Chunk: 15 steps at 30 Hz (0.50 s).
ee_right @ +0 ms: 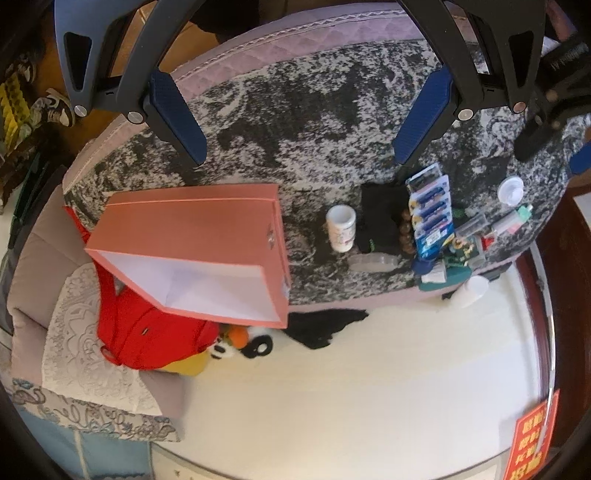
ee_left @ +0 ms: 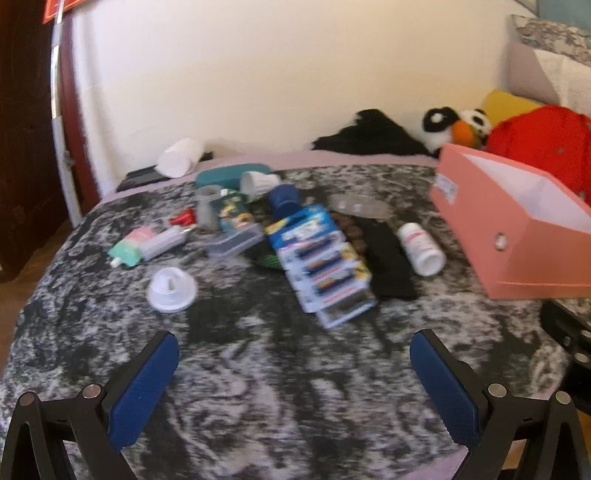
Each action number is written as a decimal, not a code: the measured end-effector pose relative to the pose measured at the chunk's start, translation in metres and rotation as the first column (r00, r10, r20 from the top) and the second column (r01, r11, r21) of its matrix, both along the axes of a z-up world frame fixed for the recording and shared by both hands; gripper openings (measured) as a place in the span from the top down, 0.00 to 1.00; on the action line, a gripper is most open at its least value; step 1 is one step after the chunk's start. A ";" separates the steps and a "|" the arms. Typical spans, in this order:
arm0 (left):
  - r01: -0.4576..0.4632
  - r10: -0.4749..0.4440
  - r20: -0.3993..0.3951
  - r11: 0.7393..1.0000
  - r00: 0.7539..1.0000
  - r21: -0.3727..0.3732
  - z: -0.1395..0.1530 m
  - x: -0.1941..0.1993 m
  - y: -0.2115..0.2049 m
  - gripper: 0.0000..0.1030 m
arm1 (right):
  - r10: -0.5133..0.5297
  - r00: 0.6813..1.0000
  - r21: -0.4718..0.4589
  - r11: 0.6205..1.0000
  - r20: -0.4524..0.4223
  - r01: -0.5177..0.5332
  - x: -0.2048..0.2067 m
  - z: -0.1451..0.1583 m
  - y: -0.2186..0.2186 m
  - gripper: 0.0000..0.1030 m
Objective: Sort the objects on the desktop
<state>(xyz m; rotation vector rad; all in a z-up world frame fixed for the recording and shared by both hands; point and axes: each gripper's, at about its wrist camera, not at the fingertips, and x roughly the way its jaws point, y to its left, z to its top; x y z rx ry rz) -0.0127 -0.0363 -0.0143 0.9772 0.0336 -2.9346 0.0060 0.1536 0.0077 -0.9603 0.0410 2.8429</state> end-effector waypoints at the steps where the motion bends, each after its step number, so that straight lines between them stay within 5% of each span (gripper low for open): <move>1: -0.015 0.015 0.005 1.000 1.000 0.001 -0.001 -0.003 -0.009 0.00 | 0.007 1.000 -0.001 1.000 0.007 -0.007 -0.002 -0.002 -0.002 0.00; 8: -0.124 0.119 0.103 0.991 0.988 0.049 -0.011 -0.038 -0.085 0.00 | 0.092 0.995 -0.045 0.995 0.049 -0.090 -0.037 -0.010 -0.022 0.00; 15: -0.092 0.072 0.235 0.993 0.969 0.073 -0.050 -0.078 -0.106 0.00 | 0.252 0.961 -0.065 0.967 0.111 -0.246 -0.095 -0.024 -0.059 0.00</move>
